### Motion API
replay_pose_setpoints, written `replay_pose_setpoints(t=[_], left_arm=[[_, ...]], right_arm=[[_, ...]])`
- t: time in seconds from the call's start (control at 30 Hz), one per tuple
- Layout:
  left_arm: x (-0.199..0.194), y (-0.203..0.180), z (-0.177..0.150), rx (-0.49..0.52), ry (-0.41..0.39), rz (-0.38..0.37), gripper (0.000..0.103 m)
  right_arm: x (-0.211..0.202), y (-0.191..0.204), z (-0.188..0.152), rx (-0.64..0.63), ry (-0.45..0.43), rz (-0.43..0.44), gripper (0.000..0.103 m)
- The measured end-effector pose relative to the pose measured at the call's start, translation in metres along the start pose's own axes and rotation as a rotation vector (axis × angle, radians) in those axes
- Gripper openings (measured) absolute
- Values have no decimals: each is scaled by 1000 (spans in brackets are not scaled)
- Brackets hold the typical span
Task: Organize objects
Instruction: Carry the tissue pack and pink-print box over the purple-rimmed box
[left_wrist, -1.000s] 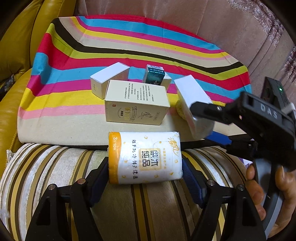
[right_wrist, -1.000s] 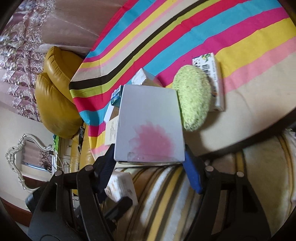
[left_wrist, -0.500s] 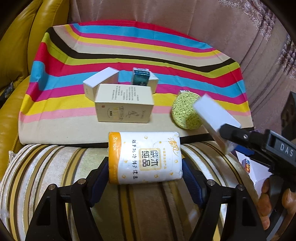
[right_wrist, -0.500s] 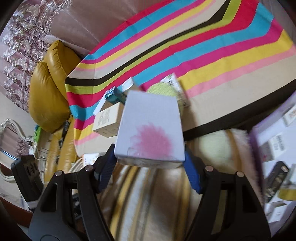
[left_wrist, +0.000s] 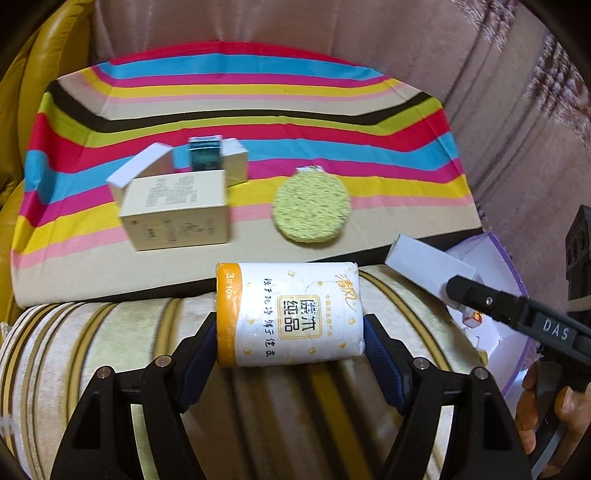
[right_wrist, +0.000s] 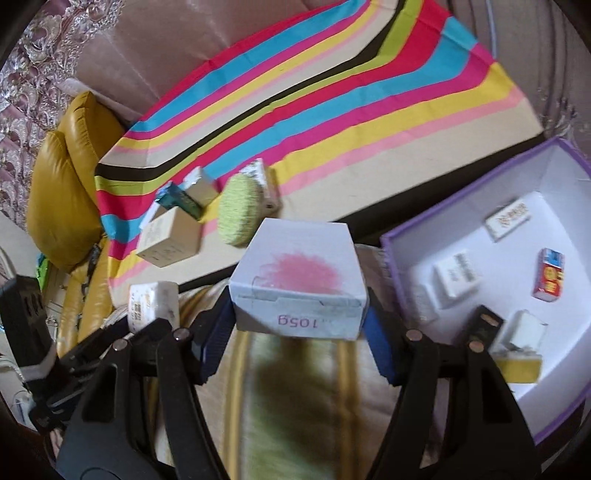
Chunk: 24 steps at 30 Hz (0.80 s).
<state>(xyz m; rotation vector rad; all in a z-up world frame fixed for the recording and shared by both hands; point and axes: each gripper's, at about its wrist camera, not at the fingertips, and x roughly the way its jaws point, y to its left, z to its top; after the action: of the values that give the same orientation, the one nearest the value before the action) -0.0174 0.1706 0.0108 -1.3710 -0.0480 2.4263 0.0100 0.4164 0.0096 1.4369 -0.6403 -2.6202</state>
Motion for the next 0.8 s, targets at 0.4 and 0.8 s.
replay_pose_setpoints(t=[0.4, 0.8], left_arm=[[17, -68, 7, 135, 41, -66, 76], [28, -109, 7, 215, 69, -97, 76]], right_arm=[[-26, -34, -19, 20, 1, -18, 69], [-52, -42, -38, -36, -31, -83, 69]])
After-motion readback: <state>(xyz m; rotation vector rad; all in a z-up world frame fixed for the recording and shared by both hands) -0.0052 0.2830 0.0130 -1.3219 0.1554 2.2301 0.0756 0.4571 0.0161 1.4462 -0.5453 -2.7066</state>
